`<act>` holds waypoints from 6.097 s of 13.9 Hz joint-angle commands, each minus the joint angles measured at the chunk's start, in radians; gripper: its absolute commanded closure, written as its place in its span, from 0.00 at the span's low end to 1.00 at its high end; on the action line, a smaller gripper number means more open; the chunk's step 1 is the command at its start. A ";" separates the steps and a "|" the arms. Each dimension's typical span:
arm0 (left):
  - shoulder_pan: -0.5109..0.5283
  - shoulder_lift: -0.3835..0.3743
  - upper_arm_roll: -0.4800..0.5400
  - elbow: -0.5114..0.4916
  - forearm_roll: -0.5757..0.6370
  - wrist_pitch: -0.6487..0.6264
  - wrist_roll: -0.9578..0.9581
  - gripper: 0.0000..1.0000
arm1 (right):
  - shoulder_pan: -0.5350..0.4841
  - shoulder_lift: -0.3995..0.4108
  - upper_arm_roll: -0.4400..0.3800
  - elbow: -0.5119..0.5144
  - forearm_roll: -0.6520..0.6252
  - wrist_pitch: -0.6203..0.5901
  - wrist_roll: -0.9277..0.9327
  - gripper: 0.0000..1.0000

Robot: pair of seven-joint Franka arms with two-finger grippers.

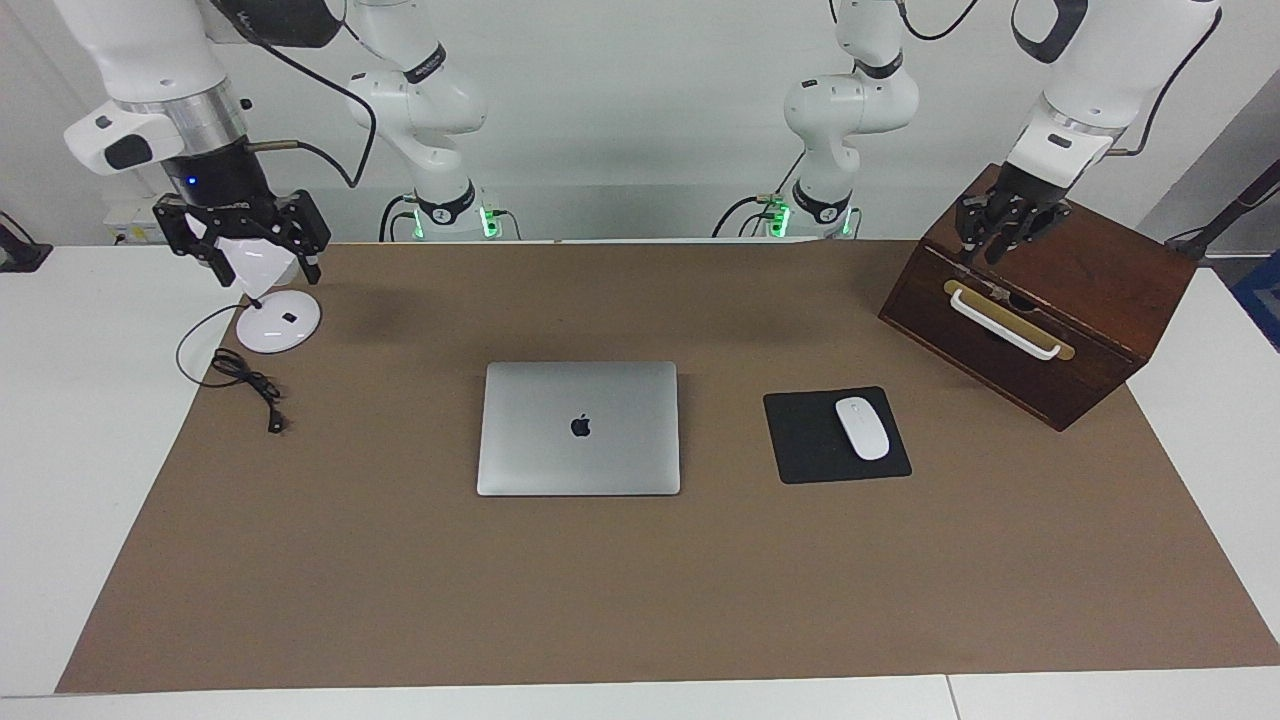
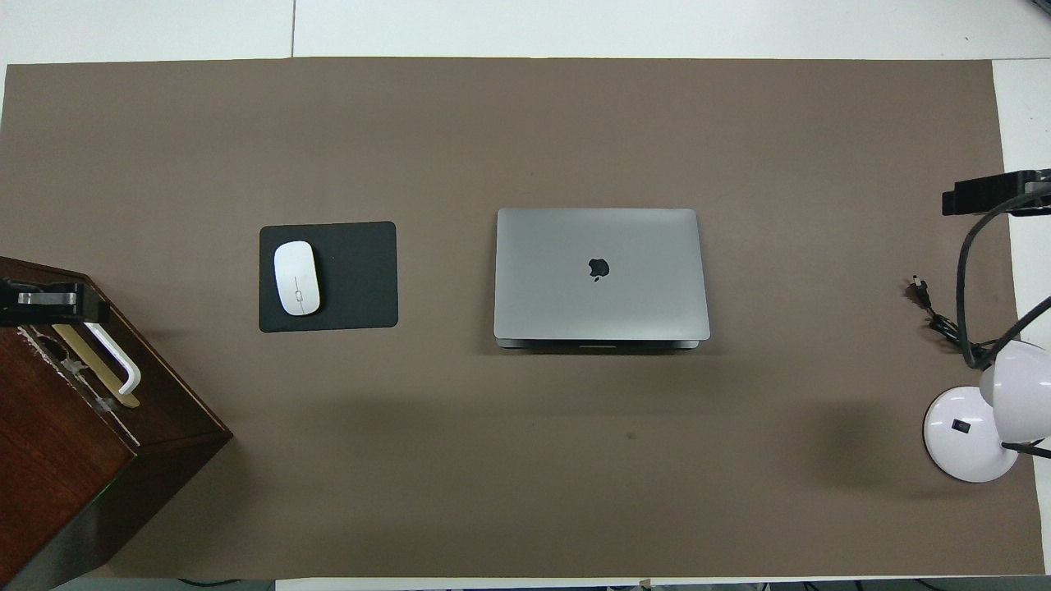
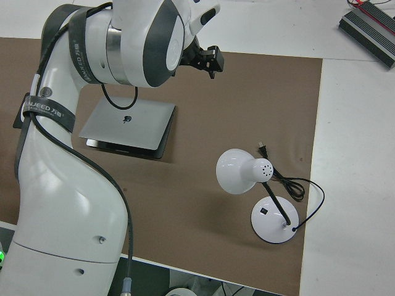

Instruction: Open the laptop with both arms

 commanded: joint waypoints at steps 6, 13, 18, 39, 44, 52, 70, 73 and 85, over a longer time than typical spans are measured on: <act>0.013 -0.006 -0.007 0.002 0.015 0.036 -0.017 1.00 | -0.036 -0.021 0.006 -0.178 0.185 0.166 0.118 0.00; -0.016 0.001 -0.015 -0.015 0.009 0.204 0.036 1.00 | 0.000 -0.109 0.007 -0.395 0.440 0.304 0.463 0.00; -0.076 -0.033 -0.017 -0.096 0.007 0.257 0.054 1.00 | 0.090 -0.210 0.009 -0.582 0.512 0.431 0.655 0.00; -0.468 -0.125 -0.017 -0.780 -0.074 1.238 0.051 1.00 | 0.473 -0.176 0.010 -0.933 0.833 0.957 0.706 0.00; -0.556 0.020 -0.017 -0.817 -0.074 1.468 0.043 1.00 | 0.529 -0.103 0.010 -0.933 0.864 1.040 0.703 0.00; -0.702 0.129 -0.017 -0.857 -0.074 1.663 -0.035 1.00 | 0.535 -0.037 0.009 -0.908 0.864 1.083 0.684 0.00; -0.749 0.396 -0.012 -0.725 -0.074 1.855 -0.048 1.00 | 0.521 0.032 0.009 -0.859 0.870 1.103 0.637 0.00; -0.751 0.425 -0.012 -0.702 -0.074 1.855 -0.046 1.00 | 0.523 0.034 0.009 -0.854 0.870 1.103 0.637 0.00; -0.746 0.471 -0.009 -0.673 -0.065 1.857 -0.038 1.00 | 0.521 0.034 0.009 -0.854 0.870 1.103 0.635 0.00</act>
